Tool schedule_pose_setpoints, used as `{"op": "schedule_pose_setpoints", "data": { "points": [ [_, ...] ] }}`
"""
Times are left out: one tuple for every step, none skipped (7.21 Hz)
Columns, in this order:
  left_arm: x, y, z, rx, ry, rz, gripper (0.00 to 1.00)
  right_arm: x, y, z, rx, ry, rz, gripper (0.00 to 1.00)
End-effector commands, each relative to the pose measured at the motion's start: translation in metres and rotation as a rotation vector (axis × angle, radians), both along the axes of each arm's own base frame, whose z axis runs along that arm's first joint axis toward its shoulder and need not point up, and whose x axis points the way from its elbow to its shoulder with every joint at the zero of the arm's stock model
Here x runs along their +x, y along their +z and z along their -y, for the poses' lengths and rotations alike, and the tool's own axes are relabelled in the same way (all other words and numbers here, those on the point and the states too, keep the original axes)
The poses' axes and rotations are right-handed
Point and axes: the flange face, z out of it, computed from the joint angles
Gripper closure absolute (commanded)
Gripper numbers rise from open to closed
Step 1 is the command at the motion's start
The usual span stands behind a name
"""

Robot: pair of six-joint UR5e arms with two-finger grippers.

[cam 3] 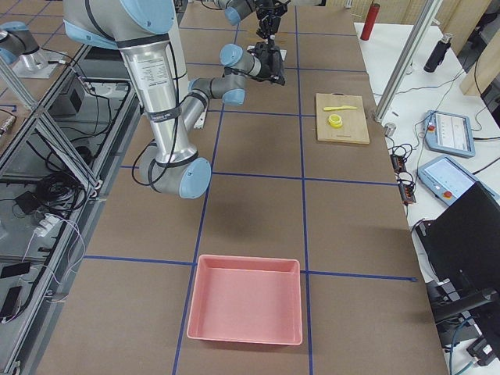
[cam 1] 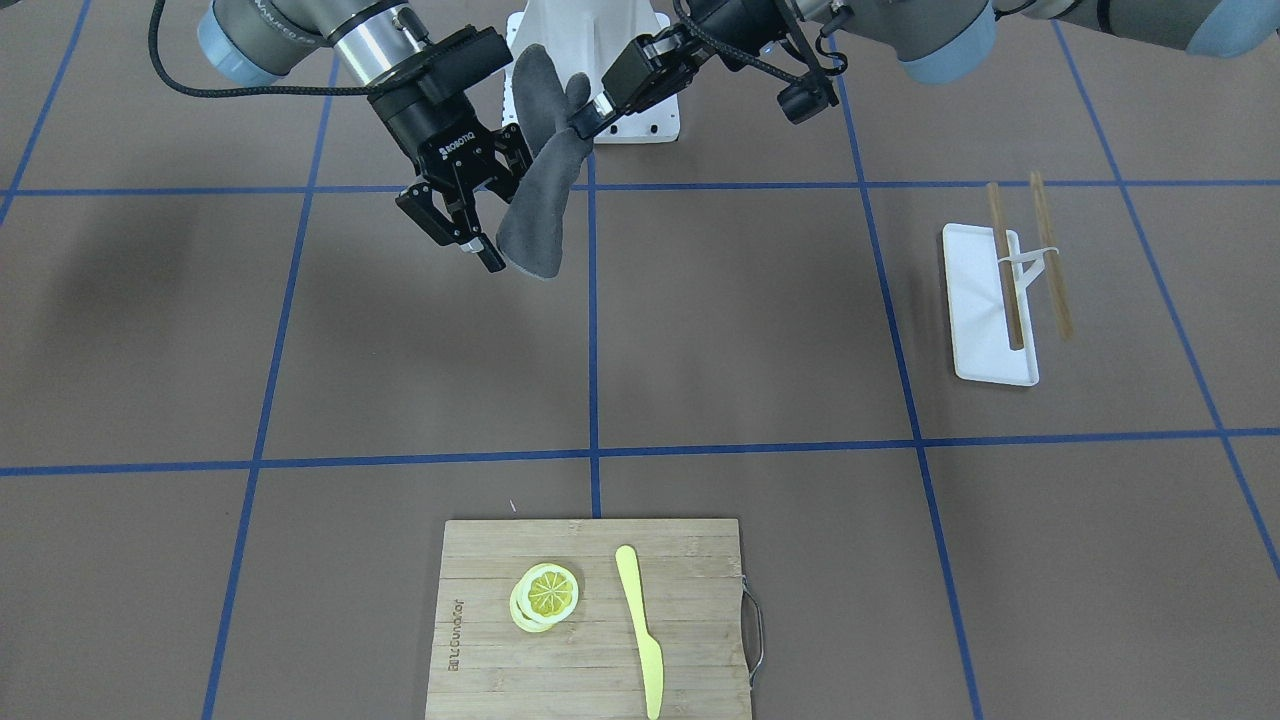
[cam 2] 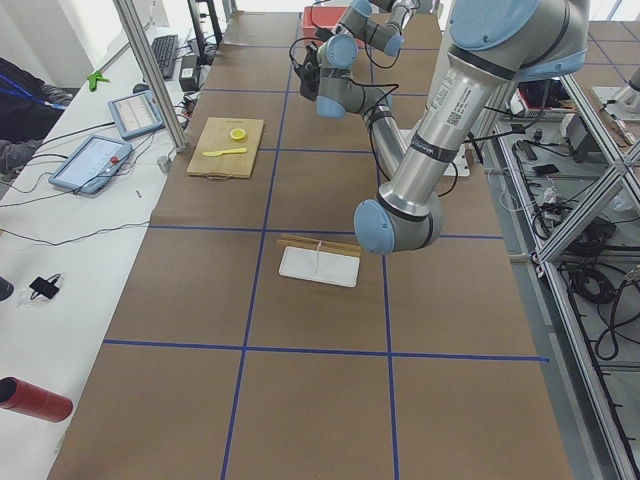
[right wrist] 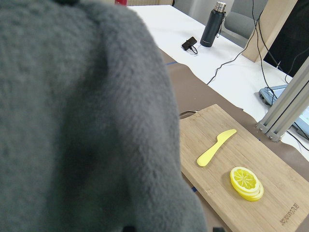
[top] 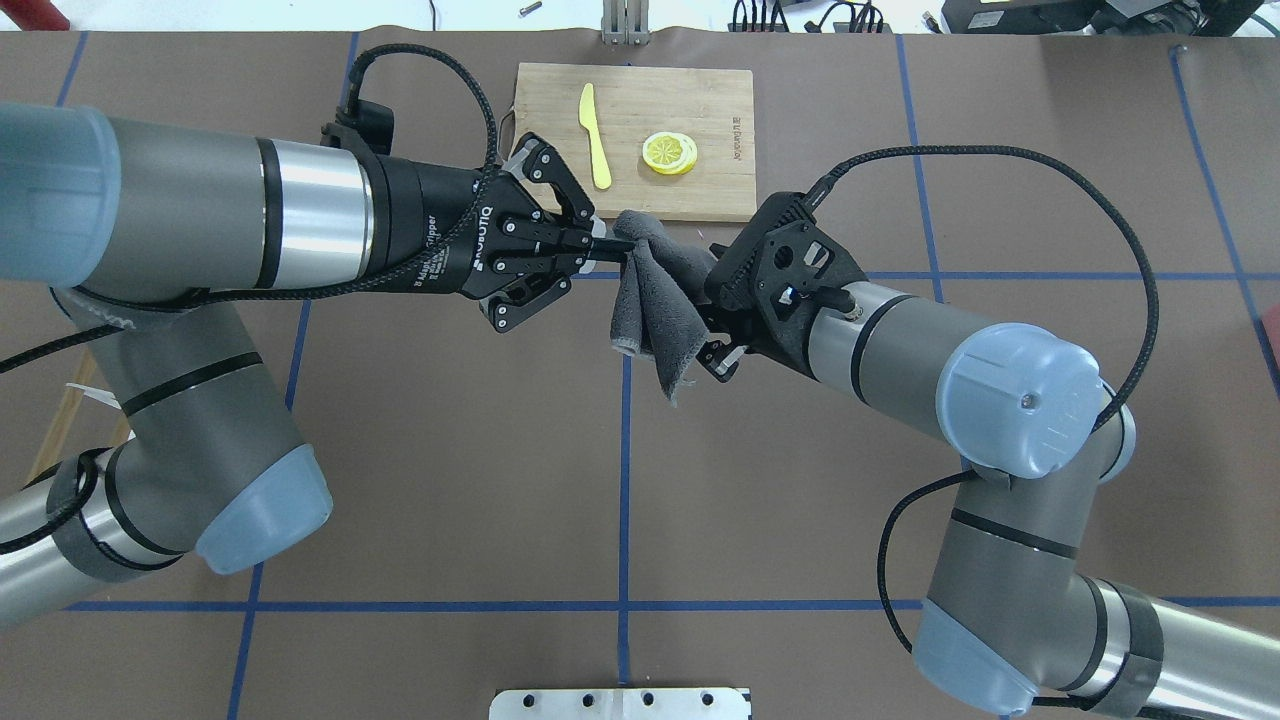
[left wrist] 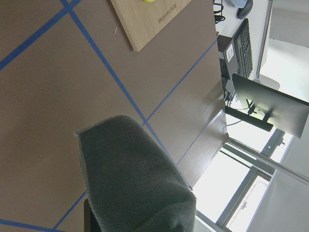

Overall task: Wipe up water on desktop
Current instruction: 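Grasp the hanging cloth with the right gripper and release it from the left gripper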

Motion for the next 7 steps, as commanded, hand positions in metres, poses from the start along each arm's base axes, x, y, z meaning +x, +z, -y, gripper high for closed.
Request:
{"op": "schedule_pose_setpoints", "data": {
  "points": [
    [0.001,0.001,-0.001,0.002,0.006,0.002,1.0,0.002,0.002,0.002,-0.001,0.009,-0.003,0.68],
    [0.001,0.001,-0.001,0.002,0.006,0.002,1.0,0.004,0.003,0.002,-0.002,0.012,-0.003,0.97],
    [0.001,0.001,-0.001,0.003,0.006,0.002,1.0,0.005,0.004,0.002,-0.003,0.012,-0.004,1.0],
    [0.001,0.002,-0.001,0.007,0.005,0.004,1.0,0.005,0.005,0.002,-0.019,0.015,0.004,1.0],
    [0.001,0.005,0.0,0.008,0.004,0.009,1.0,0.006,0.007,0.002,-0.074,0.024,0.042,1.0],
    [-0.001,0.011,0.0,0.067,0.006,0.036,0.47,0.008,0.006,0.005,-0.076,0.031,0.046,1.0],
    [-0.007,0.025,-0.001,0.175,-0.02,0.085,0.02,0.016,0.006,0.013,-0.077,0.051,0.048,1.0]
  ]
}}
